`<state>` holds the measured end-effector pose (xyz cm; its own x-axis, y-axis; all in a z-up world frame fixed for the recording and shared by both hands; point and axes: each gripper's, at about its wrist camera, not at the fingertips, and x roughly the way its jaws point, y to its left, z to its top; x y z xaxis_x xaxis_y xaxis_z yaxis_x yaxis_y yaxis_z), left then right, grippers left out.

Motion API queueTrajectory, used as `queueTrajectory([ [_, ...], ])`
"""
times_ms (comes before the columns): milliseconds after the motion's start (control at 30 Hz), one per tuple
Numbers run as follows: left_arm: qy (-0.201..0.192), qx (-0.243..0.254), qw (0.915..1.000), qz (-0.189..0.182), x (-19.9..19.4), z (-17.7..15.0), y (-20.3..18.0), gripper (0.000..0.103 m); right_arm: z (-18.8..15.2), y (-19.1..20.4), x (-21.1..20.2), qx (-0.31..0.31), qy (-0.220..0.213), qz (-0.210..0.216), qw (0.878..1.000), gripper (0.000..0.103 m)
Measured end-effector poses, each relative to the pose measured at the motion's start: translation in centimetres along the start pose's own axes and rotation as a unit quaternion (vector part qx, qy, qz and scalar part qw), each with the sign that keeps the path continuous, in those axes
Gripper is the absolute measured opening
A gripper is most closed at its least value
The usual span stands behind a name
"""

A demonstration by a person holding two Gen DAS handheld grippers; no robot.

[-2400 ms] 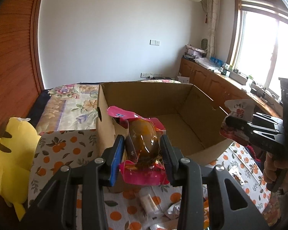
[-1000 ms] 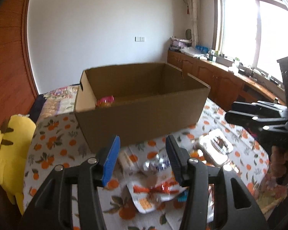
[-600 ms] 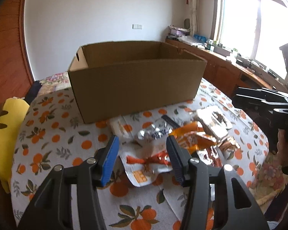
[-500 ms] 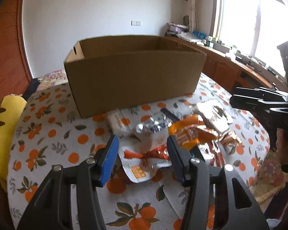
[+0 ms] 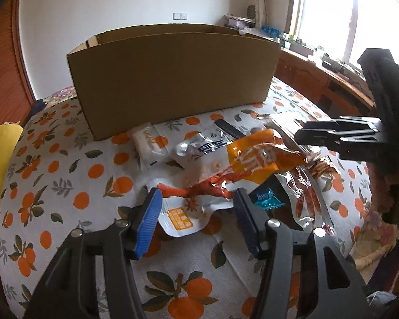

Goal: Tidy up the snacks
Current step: 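Grasp the orange chip bag with the left gripper while the right gripper grasps the granola bar pack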

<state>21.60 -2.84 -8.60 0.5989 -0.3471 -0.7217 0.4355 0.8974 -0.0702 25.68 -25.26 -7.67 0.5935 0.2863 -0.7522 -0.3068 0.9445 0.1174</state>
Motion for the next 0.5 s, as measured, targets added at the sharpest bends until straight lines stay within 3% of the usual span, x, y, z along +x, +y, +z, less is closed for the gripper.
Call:
queueTrajectory([
  [500,0.010,0.100,0.9950,-0.002,0.7,1.0,-4.5,0.062,-0.9,-0.8,2.4,0.010,0.003,-0.009,1.000,0.052],
])
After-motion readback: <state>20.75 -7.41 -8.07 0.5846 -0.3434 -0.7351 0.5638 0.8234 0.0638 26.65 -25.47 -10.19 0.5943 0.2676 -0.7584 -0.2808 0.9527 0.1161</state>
